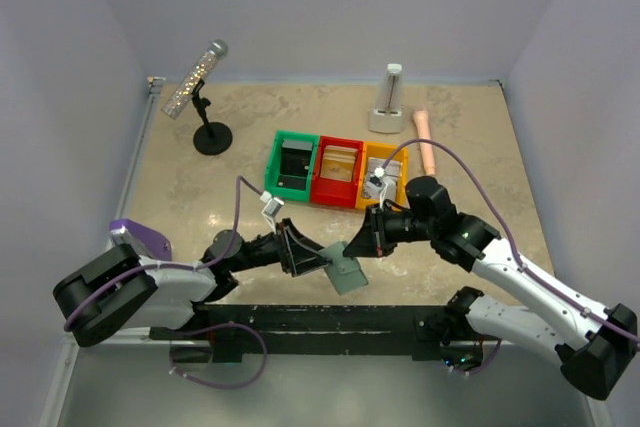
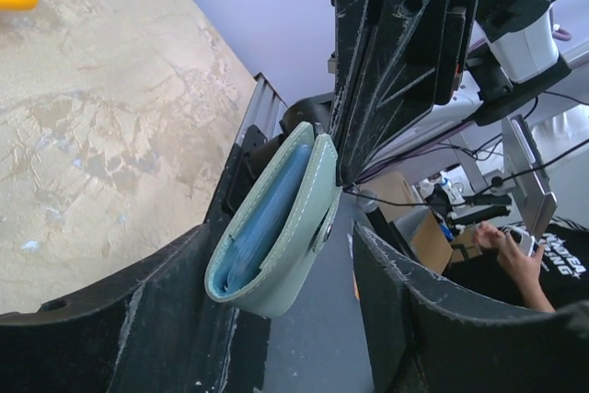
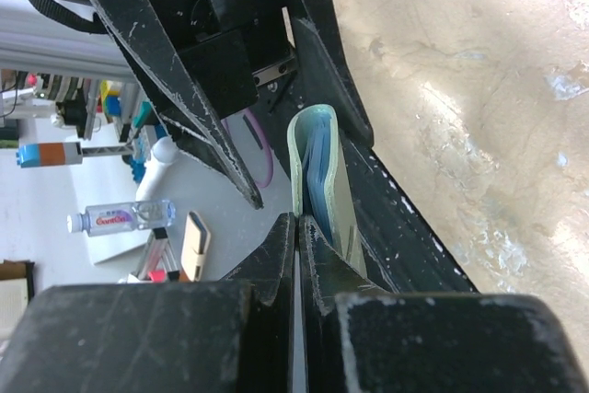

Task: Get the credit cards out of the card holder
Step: Open the card holder at the center of the board.

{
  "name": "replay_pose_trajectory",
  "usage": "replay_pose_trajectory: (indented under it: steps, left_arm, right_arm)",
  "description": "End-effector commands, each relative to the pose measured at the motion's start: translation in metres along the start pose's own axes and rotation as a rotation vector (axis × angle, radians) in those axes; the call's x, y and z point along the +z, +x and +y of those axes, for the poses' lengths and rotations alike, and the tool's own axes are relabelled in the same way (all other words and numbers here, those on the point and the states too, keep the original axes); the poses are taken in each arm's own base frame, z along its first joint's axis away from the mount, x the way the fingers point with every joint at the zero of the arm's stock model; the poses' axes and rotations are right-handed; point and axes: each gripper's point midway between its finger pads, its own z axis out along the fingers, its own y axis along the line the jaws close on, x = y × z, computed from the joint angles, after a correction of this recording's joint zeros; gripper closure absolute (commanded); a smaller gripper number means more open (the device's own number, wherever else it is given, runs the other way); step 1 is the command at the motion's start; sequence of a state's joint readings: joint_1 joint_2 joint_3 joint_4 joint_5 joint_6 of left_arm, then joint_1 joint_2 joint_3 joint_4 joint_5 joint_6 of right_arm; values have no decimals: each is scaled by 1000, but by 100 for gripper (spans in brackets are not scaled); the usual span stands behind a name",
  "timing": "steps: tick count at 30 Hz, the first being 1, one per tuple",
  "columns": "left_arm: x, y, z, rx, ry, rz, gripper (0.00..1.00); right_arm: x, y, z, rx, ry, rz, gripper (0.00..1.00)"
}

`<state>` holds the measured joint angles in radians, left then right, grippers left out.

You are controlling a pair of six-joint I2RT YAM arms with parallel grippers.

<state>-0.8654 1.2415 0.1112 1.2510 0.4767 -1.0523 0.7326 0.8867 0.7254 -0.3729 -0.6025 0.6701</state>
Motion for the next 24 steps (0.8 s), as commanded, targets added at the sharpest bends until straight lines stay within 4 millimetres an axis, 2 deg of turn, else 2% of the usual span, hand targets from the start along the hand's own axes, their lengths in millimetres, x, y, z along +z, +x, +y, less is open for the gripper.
replay_pose_trajectory:
  steps: [1, 8, 17, 19, 22, 24]
  left_arm:
    - [0, -34, -67, 155, 271, -126, 38]
    - [0, -31, -67, 151, 277, -107, 59]
    - [-1, -29, -63, 134, 263, -107, 78]
    - [-2, -30, -60, 122, 249, -116, 80]
    - [1, -27, -49, 92, 197, -99, 85]
    - [3, -25, -40, 82, 143, -79, 89]
  right_arm:
    - [-6, -17, 27, -51, -81, -39, 100]
    - [-5, -15, 23, -46, -75, -40, 100]
    - [-9, -18, 17, -51, -5, -42, 100]
    - [-13, -19, 10, -63, 46, -46, 91]
    - [-22, -23, 1, -87, 131, -71, 66]
    - [-29, -24, -5, -109, 191, -83, 54]
